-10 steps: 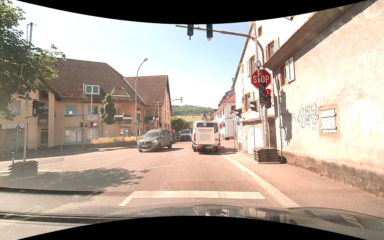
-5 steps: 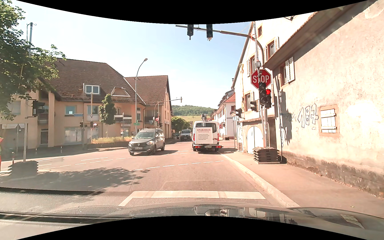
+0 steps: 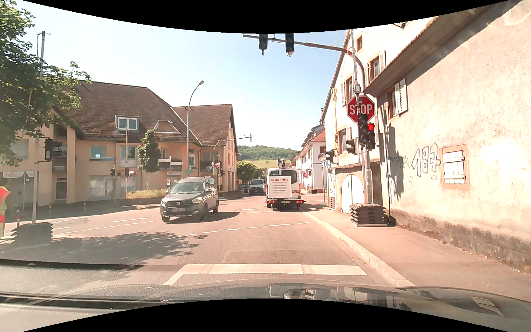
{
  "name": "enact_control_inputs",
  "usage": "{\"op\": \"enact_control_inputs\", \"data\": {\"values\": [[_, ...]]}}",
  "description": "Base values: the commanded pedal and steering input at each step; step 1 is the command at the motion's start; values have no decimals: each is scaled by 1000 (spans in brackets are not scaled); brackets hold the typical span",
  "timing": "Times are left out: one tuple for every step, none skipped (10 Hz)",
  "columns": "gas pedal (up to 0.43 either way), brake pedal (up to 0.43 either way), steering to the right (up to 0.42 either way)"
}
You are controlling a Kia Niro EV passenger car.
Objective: Follow the waypoints while adhering to traffic rules and regulations
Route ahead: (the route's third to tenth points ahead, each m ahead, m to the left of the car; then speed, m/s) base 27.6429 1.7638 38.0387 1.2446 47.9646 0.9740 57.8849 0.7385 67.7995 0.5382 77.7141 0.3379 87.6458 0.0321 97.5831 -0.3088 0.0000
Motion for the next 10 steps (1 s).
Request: {"op": "enact_control_inputs", "data": {"values": [[0,280,-6],[0,280,-6],[0,280,-6],[0,287,-6],[0,280,-6],[0,287,-6],[0,287,-6],[0,287,-6],[0,287,-6],[0,287,-6]]}}
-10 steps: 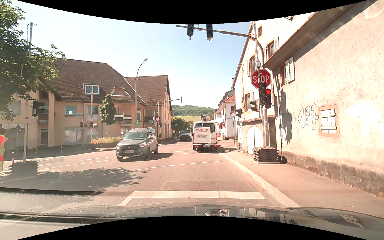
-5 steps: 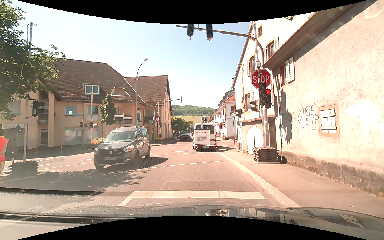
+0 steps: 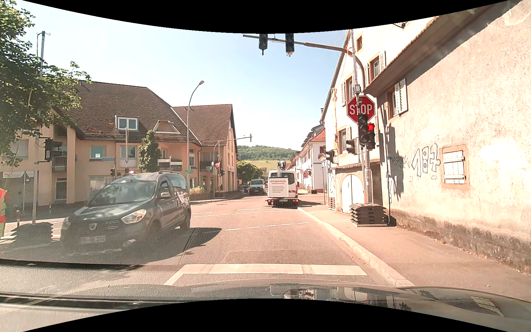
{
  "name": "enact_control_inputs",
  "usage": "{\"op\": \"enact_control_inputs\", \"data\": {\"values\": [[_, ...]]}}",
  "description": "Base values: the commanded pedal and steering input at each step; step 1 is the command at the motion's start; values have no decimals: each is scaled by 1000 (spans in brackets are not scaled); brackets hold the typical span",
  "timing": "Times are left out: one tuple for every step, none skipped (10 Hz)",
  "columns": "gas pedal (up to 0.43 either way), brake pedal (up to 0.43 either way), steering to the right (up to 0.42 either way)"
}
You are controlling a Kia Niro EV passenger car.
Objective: Follow the waypoints while adhering to traffic rules and regulations
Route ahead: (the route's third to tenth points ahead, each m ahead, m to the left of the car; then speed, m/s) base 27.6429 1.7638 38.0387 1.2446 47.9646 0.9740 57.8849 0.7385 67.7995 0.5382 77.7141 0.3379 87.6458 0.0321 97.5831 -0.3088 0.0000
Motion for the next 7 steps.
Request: {"op": "enact_control_inputs", "data": {"values": [[0,287,-6],[0,287,-6],[0,287,-6],[0,287,-6],[0,287,-6],[0,280,-6],[0,287,-6]]}}
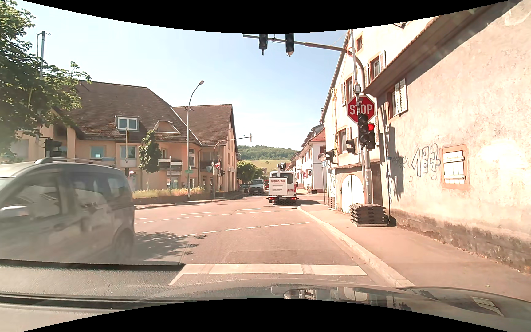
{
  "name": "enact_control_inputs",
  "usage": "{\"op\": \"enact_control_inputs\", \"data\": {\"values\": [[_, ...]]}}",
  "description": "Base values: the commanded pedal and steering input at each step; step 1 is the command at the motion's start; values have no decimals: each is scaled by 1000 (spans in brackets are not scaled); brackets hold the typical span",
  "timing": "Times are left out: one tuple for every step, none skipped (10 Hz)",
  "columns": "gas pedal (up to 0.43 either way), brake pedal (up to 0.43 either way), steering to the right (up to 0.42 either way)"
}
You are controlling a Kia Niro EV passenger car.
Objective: Follow the waypoints while adhering to traffic rules and regulations
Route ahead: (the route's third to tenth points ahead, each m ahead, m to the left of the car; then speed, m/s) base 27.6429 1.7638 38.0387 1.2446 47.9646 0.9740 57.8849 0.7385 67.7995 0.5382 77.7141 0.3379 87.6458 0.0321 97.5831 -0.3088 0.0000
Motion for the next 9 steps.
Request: {"op": "enact_control_inputs", "data": {"values": [[0,287,-6],[0,287,-6],[0,287,-6],[0,280,-6],[0,287,-6],[0,287,-6],[0,287,-6],[0,280,-6],[0,287,-6]]}}
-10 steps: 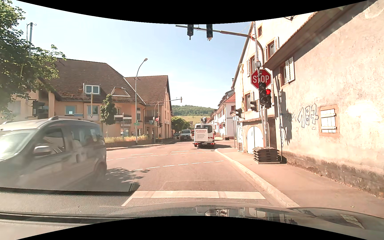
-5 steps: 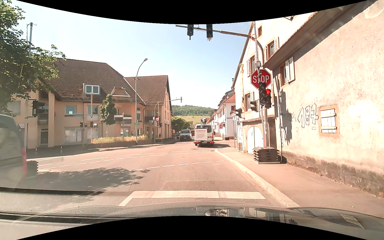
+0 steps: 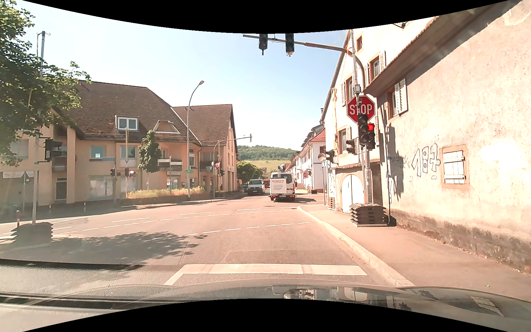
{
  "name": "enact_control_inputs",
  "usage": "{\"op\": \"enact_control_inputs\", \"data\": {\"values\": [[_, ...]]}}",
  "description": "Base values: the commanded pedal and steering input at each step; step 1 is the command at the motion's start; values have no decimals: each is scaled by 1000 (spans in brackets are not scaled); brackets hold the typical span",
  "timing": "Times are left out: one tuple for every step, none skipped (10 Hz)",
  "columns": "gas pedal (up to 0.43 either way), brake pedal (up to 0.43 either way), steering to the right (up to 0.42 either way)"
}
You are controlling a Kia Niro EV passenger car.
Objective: Follow the waypoints while adhering to traffic rules and regulations
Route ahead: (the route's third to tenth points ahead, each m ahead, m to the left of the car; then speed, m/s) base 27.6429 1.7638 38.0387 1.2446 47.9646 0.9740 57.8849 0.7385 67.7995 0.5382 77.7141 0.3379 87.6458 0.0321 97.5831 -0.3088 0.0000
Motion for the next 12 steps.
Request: {"op": "enact_control_inputs", "data": {"values": [[0,287,-6],[0,280,-6],[0,287,-6],[0,287,-6],[0,287,-6],[0,280,-6],[0,287,-6],[0,280,-6],[0,287,-6],[0,287,-6],[0,287,-6],[0,287,-6]]}}
